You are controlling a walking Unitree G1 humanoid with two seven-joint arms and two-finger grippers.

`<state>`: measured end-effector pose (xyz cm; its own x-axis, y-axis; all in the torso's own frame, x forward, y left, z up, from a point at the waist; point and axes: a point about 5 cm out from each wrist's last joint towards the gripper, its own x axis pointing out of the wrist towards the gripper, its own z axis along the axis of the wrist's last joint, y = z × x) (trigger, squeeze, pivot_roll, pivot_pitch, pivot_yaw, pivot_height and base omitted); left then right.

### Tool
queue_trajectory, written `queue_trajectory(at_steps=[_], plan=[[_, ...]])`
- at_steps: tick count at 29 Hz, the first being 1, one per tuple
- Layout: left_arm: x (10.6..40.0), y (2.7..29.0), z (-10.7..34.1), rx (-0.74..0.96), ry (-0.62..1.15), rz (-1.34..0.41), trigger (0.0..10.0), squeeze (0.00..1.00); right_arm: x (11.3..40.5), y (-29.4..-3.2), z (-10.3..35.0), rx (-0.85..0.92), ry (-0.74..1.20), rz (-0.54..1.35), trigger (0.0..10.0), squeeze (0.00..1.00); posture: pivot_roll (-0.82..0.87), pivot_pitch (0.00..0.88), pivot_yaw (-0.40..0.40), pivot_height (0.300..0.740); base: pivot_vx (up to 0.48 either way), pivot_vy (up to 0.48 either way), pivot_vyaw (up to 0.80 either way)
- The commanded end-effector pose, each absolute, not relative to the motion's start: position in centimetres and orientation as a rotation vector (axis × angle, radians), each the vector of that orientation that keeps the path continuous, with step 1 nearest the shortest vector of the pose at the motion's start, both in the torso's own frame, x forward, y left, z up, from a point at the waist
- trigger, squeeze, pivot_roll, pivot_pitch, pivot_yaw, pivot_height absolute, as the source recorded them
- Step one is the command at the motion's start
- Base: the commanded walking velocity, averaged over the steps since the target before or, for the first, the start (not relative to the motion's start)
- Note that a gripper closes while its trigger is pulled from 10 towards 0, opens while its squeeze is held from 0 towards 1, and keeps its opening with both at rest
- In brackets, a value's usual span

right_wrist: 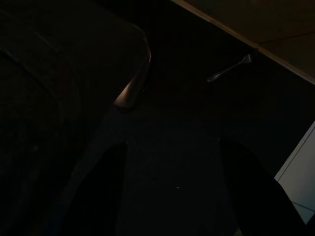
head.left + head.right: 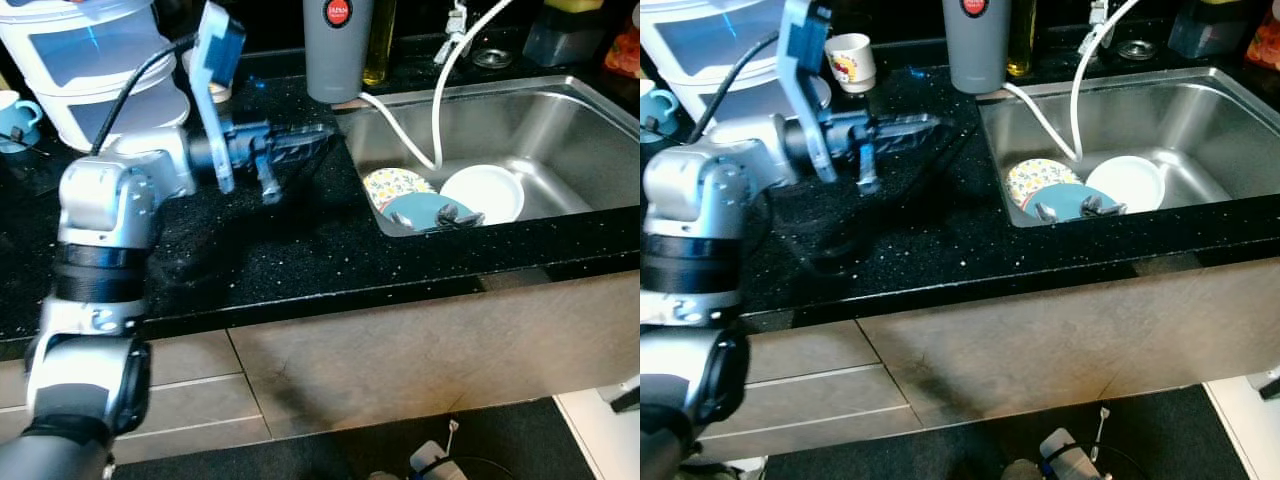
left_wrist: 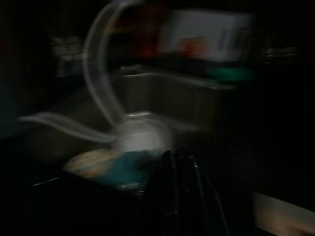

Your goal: Kitchen organization

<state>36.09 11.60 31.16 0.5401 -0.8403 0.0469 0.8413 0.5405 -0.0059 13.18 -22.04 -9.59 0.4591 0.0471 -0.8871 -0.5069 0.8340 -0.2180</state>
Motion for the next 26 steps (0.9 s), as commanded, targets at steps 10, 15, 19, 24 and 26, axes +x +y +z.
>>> queue_trajectory(at_steps=[10,15,19,24,26], plan=[[39.8,12.3,30.1,0.41,-0.109,-0.437,10.0,1.0,12.8,-22.0,-9.8,-0.486,1.064,0.354,10.0,0.0,-0.09,0.05,0.039,0.74,0.0,0.0,0.0],[40.6,11.7,30.5,0.41,-0.129,-0.409,10.0,1.0,12.8,-22.0,-9.8,-0.487,1.064,0.354,10.0,0.0,-0.09,0.051,0.04,0.74,0.0,0.0,0.0],[40.8,11.3,31.1,0.411,-0.155,-0.418,10.0,1.0,12.8,-22.0,-9.8,-0.486,1.064,0.352,10.0,0.0,-0.09,0.048,0.038,0.74,0.0,0.0,0.0],[40.4,10.1,33.2,0.17,-0.204,-0.55,10.0,1.0,12.7,-21.9,-9.8,-0.488,1.067,0.357,10.0,0.0,-0.08,0.042,0.036,0.74,0.0,0.0,0.0],[39.8,9.0,34.4,0.021,-0.208,-0.666,10.0,1.0,12.7,-21.9,-9.8,-0.489,1.068,0.359,10.0,0.0,-0.08,0.04,0.04,0.74,0.0,0.0,0.0]])
